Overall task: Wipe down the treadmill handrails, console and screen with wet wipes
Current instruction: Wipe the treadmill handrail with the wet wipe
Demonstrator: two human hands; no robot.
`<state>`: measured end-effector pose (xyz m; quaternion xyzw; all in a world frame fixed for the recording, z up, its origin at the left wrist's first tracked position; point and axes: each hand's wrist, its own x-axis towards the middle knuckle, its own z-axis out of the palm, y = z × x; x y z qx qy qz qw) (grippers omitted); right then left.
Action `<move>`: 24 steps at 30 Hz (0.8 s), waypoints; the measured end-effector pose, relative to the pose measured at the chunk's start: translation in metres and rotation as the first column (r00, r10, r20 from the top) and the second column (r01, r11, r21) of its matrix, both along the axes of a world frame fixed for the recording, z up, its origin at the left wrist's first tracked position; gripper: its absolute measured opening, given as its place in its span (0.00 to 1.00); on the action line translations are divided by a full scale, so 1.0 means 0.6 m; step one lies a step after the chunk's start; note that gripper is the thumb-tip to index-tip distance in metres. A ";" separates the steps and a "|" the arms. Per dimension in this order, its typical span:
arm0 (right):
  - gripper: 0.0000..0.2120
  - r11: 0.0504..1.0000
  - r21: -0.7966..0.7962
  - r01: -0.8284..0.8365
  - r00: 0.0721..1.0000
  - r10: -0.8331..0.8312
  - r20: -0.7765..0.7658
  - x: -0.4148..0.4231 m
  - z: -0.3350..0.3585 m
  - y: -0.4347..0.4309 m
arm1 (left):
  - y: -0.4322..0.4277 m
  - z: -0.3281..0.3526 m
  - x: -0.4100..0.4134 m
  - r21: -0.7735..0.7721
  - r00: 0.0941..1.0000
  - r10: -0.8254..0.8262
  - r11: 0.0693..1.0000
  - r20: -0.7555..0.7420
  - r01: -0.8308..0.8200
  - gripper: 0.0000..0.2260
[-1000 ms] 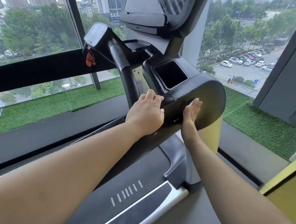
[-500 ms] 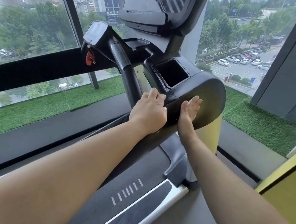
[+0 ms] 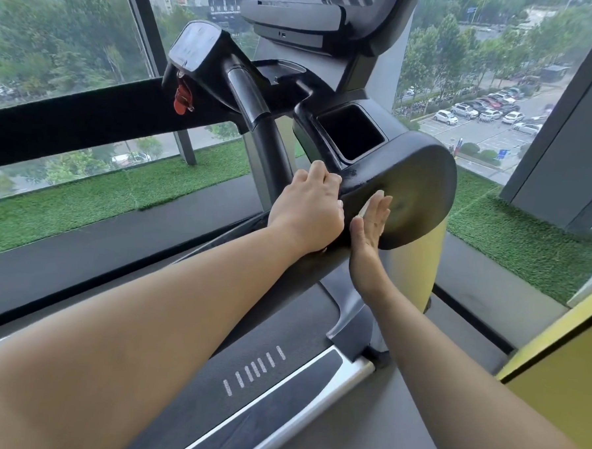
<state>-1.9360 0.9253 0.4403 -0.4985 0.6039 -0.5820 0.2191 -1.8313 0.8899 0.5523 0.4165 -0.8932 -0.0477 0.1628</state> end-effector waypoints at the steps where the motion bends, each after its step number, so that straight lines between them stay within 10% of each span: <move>1: 0.27 1.000 0.008 0.009 1.000 -0.009 0.010 -0.011 0.001 -0.004 | -0.001 0.000 0.001 0.000 1.000 -0.001 1.000 -0.001 0.001 0.19; 5: 0.28 0.974 0.108 0.200 0.939 -0.222 0.263 -0.024 0.043 -0.035 | -0.002 0.001 0.001 0.010 1.000 -0.010 1.000 0.000 0.010 0.18; 11: 0.26 1.000 0.005 -0.006 1.000 0.006 -0.030 0.015 -0.004 0.005 | 0.000 -0.001 0.001 0.006 1.000 -0.014 1.000 -0.017 0.015 0.18; 16: 0.27 0.979 0.089 0.183 0.942 -0.200 0.268 0.003 0.039 -0.026 | 0.000 0.001 0.002 0.008 1.000 -0.017 1.000 0.002 0.017 0.18; 24: 0.27 0.996 0.041 0.085 0.991 -0.089 0.103 0.000 0.013 -0.009 | -0.002 -0.001 0.001 0.013 1.000 -0.022 1.000 -0.023 0.022 0.17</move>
